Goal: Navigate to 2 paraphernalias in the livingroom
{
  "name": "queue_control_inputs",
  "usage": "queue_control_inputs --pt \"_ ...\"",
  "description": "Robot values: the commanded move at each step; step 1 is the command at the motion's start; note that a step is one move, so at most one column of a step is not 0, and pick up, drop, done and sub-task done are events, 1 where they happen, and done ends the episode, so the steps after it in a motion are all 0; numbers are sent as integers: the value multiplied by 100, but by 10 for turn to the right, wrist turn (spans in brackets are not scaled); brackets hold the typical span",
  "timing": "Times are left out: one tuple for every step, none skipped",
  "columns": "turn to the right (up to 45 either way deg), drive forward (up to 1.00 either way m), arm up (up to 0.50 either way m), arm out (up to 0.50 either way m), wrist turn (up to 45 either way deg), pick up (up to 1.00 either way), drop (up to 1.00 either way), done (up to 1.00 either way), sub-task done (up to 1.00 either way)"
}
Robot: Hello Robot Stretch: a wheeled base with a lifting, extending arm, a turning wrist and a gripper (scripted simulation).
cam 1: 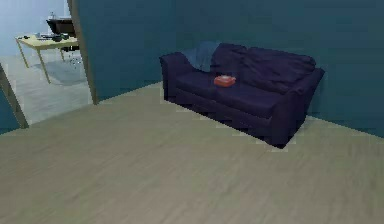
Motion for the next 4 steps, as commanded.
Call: queue_control_inputs --pt "120 0 0 0 0 0 0 0 0" --pt "0 100 0 0 0 0 0 0 0" --pt "60 0 0 0 0 0 0 0 0" --pt "0 55 0 0 0 0 0 0 0"
